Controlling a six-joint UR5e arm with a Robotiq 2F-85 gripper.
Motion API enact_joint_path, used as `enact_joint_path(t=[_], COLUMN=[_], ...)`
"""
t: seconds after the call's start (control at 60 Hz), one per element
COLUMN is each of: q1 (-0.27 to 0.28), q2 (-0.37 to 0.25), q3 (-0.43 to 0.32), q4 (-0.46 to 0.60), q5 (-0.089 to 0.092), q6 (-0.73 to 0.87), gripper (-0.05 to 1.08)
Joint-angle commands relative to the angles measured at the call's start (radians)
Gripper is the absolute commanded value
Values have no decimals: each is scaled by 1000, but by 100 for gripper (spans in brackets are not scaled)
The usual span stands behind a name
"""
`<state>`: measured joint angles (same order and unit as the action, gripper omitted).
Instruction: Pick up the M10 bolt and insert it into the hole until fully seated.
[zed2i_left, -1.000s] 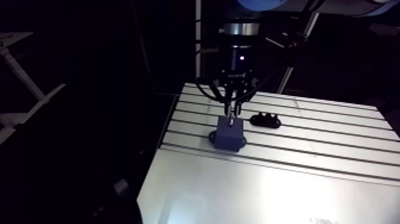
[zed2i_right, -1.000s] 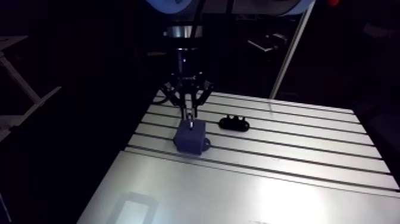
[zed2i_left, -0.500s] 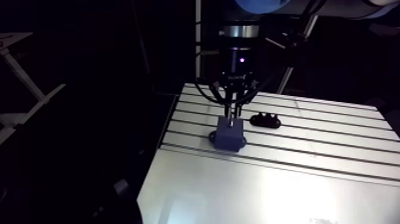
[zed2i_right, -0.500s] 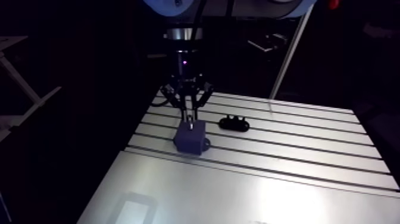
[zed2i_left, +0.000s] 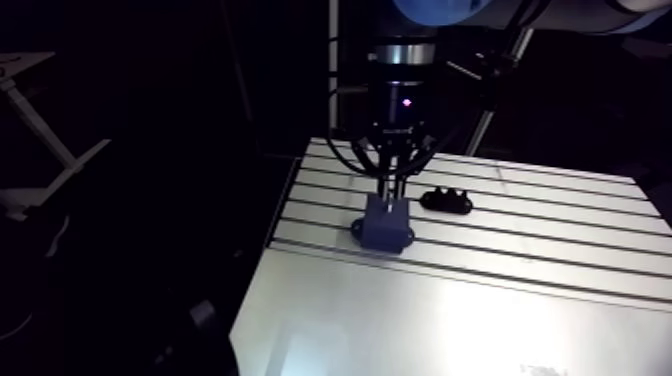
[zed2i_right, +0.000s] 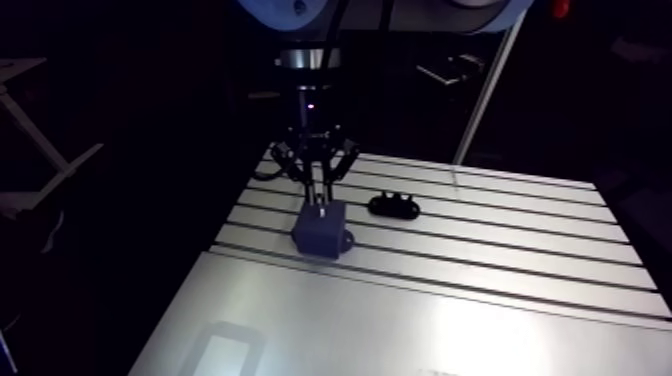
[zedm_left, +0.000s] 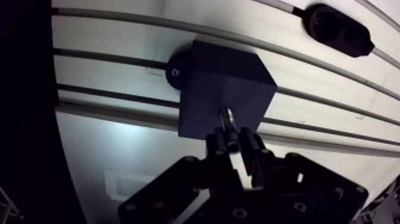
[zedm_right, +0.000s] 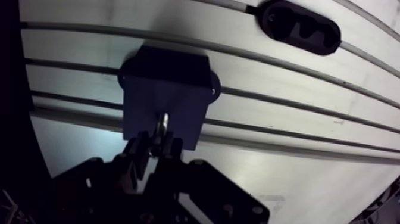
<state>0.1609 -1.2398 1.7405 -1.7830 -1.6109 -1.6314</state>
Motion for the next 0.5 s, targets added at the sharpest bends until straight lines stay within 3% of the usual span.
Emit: enact_joint_path(t=[0.017,0.283,0.35,0.367,0.383,0.4,0.417,0.433,0.5], q1=[0,0,0,0,0,0,0,0,-1], q2=[3,4,4,3,3,3,3,3,-6], q3=[3,20,23,23,23,23,23,23,30], q4=[-3,-12,-18,-19,-19,-19,-19,-19,-23], q5=[-1,1,1,1,1,0,-1,-1,4], q6=[1,5,1,0,0,3,0,-1,-3], gripper=[108,108,101,90,90,63,25,3,0])
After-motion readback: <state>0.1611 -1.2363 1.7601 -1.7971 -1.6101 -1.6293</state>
